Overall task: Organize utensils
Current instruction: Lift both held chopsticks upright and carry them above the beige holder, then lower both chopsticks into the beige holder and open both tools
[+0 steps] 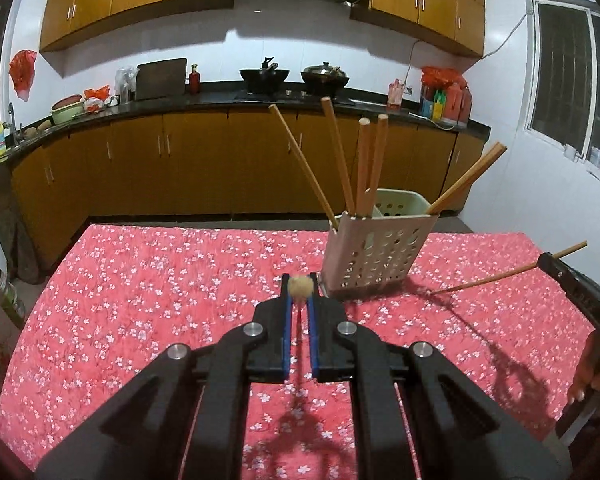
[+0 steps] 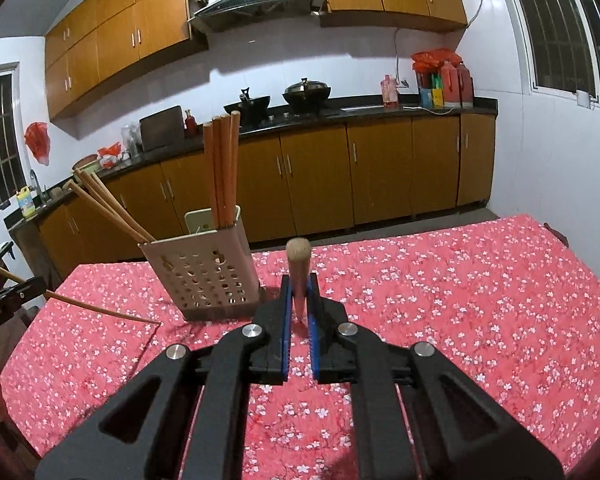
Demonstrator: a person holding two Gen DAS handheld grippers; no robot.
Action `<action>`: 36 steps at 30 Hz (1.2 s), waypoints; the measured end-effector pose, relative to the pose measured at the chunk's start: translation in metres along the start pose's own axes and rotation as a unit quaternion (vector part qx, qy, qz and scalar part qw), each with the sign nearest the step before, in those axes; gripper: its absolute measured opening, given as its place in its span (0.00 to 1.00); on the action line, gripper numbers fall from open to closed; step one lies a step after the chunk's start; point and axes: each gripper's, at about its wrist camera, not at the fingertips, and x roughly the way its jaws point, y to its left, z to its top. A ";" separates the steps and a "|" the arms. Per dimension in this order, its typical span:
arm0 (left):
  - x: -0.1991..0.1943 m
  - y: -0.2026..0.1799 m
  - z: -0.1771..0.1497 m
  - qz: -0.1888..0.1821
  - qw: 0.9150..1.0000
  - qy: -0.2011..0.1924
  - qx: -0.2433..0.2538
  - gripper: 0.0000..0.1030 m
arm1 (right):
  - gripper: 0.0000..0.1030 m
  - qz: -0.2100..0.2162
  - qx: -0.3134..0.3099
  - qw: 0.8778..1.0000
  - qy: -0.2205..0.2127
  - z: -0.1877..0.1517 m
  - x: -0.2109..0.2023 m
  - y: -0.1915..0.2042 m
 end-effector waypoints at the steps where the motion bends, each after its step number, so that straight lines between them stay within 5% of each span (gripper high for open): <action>1: 0.000 0.000 0.001 -0.001 1.000 -0.001 0.000 0.08 | 0.08 0.000 0.000 1.000 -0.001 0.000 -0.001 0.000; 12: -0.019 -0.014 0.027 -0.036 0.998 -0.040 0.010 0.08 | 0.08 0.028 0.002 0.999 -0.037 0.032 -0.017 0.007; 24: -0.036 -0.042 0.078 -0.074 0.990 -0.121 0.011 0.08 | 0.08 0.093 -0.005 0.986 -0.139 0.088 -0.046 0.041; 30: -0.037 -0.047 0.112 -0.069 0.981 -0.180 -0.018 0.08 | 0.08 0.094 0.002 0.974 -0.207 0.116 -0.037 0.058; 36: -0.025 -0.047 0.132 -0.039 0.975 -0.218 -0.030 0.08 | 0.08 0.087 0.015 0.976 -0.200 0.116 -0.001 0.062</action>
